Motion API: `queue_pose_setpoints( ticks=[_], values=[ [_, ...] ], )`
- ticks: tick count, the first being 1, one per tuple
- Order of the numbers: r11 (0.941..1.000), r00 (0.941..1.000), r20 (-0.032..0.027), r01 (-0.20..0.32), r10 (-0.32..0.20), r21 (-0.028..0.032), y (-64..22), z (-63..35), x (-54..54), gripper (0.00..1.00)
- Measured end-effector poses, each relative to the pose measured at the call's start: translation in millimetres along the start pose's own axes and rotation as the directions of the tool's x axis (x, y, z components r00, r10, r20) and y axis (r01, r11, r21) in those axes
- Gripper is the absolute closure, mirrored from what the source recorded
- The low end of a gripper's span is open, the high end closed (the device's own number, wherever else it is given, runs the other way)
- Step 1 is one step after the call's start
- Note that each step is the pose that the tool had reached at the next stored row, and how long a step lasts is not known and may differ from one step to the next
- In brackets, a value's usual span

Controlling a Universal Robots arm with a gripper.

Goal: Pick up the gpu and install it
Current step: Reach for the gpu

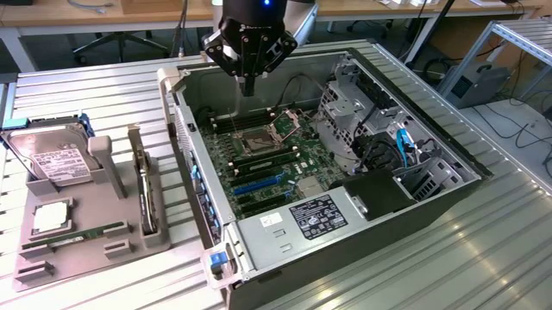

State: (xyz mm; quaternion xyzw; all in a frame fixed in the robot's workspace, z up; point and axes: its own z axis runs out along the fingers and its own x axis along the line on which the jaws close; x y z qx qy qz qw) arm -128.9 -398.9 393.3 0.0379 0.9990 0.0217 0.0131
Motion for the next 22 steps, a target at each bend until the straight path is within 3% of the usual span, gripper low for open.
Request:
queue_pose_setpoints(
  ticks=[22],
  values=[
    [1.0000,1.0000,0.0000,0.000,0.000,0.0000,-0.6,-0.2,7.4,0.89]
  ],
)
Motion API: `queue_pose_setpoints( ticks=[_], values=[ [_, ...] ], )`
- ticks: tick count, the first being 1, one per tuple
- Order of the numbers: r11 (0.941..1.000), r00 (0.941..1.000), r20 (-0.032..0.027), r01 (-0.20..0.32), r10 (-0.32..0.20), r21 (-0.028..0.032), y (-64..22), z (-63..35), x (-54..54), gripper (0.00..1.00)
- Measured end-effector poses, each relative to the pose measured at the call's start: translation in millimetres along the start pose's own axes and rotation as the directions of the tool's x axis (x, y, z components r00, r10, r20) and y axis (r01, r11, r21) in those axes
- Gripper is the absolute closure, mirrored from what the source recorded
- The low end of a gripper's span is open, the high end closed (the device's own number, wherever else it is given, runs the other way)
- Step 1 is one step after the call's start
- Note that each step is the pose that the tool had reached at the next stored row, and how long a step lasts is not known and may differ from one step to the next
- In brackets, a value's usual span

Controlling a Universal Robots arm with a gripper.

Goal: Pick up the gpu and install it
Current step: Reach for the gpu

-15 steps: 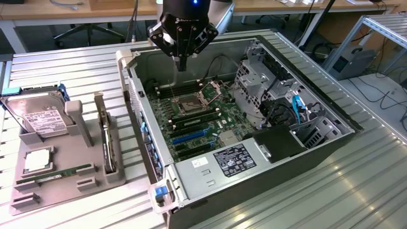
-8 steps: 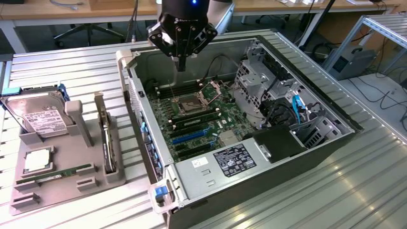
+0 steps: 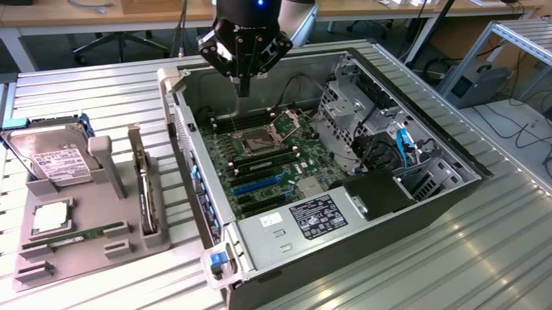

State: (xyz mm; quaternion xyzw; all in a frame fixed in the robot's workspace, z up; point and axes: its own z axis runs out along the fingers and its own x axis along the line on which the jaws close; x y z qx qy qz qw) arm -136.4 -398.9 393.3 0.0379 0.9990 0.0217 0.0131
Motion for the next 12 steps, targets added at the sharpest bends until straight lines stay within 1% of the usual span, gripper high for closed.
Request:
queue_pose_setpoints(
  ticks=[12],
  values=[
    [1.0000,1.0000,0.0000,0.000,0.000,0.0001,-0.3,-0.1,4.3,0.89]
  ],
)
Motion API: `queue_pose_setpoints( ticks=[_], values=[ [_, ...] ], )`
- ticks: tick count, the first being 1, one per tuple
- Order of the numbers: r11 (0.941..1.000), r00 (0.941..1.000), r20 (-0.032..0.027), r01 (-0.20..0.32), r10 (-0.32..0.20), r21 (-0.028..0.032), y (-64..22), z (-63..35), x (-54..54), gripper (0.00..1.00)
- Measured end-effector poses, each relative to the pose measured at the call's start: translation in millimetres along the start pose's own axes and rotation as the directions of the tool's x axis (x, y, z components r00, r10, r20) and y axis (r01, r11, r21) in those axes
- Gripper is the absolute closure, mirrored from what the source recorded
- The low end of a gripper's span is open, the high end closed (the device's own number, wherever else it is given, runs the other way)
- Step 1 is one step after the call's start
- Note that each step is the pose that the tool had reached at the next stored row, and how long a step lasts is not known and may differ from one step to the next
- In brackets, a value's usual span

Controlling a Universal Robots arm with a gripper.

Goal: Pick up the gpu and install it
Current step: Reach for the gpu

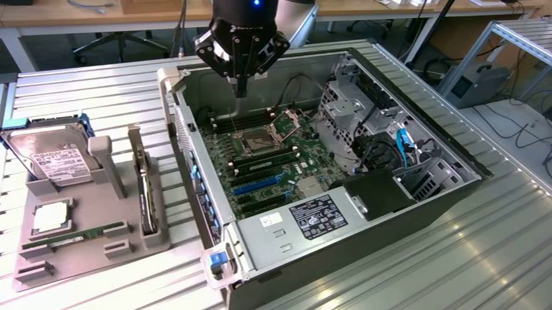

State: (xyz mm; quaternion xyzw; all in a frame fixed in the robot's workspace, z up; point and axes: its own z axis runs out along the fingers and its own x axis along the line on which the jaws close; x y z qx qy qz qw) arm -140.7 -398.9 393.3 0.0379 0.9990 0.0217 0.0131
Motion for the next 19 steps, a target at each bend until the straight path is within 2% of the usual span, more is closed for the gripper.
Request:
queue_pose_setpoints(
  ticks=[19],
  values=[
    [1.0000,1.0000,0.0000,0.000,0.000,-0.0001,-0.6,-0.2,7.2,0.89]
  ],
)
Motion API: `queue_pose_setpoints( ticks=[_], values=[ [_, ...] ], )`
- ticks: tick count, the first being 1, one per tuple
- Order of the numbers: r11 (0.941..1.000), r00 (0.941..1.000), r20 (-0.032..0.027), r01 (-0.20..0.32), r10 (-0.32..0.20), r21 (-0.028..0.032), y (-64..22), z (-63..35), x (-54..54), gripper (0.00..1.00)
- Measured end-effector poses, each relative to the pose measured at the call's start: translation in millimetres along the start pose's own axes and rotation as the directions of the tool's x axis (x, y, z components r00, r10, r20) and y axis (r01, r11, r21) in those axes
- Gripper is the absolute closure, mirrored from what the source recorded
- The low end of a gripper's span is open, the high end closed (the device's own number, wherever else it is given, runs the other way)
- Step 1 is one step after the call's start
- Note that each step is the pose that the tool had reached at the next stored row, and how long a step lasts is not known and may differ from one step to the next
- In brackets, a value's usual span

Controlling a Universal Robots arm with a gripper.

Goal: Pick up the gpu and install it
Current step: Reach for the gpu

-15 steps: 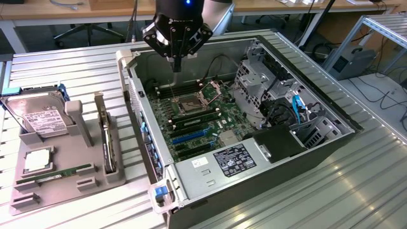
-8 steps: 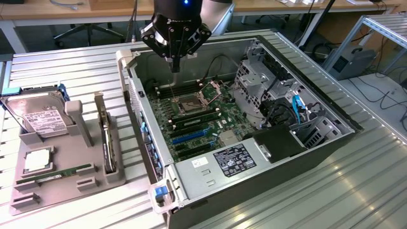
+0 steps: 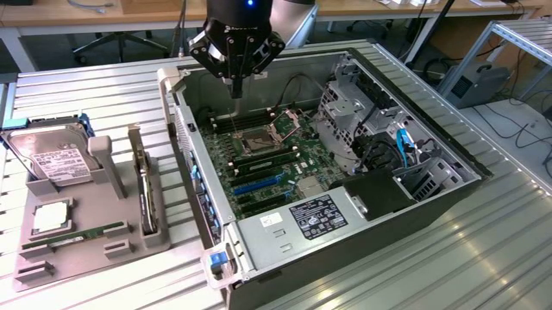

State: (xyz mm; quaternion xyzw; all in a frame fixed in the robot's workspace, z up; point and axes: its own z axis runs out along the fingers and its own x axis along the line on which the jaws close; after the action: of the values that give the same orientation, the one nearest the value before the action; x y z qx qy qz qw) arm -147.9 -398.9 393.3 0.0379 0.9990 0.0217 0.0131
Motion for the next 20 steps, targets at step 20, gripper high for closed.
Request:
queue_pose_setpoints(
  ticks=[20],
  values=[
    [1.0000,1.0000,-0.0001,0.000,0.000,0.0001,-0.4,-0.2,5.0,0.89]
  ],
)
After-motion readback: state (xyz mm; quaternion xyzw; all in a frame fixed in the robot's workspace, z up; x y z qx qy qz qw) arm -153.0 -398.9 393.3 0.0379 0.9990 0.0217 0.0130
